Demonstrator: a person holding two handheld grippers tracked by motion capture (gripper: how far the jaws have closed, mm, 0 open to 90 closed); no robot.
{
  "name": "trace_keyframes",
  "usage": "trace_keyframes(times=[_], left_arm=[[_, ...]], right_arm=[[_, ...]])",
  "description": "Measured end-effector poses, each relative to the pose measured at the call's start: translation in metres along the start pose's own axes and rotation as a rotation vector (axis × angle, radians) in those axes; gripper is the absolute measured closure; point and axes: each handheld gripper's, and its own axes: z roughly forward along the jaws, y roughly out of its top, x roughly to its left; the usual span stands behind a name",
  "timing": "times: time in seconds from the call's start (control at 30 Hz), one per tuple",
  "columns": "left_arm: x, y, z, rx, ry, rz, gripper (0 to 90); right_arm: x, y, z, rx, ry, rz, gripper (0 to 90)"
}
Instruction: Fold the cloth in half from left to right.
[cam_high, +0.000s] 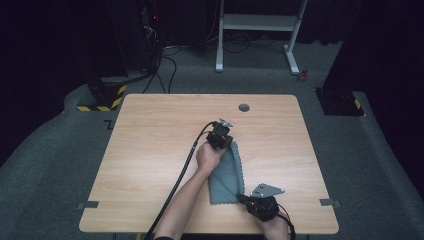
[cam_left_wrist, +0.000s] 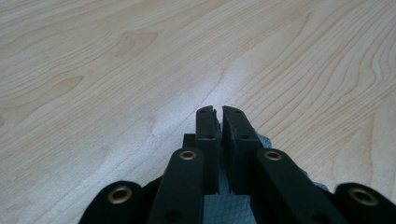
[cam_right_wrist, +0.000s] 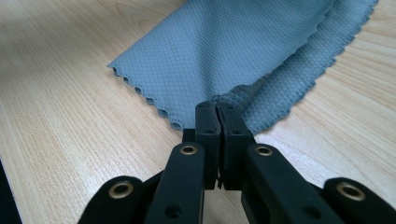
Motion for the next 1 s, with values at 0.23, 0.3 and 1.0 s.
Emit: trace_keyframes(times=[0.23, 0.3, 1.0], left_arm=[[-0.001, -0.001, 0.001, -0.018, -0.007, 0.000, 78.9], [-0.001, 0.000, -0.001, -0.024, -0.003, 0.009, 73.5], [-0.001, -0.046, -0.063, -0.046, 0.020, 0.029, 46.4]], right_arm=[[-0.003, -0.002, -0.002, 0.002, -0.013, 0.010, 86.8], [-0.003, -0.002, -0.002, 0.005, -0.014, 0.006, 86.8], [-0.049, 0.041, 0.010, -0.003, -0.093, 0.042, 80.6]])
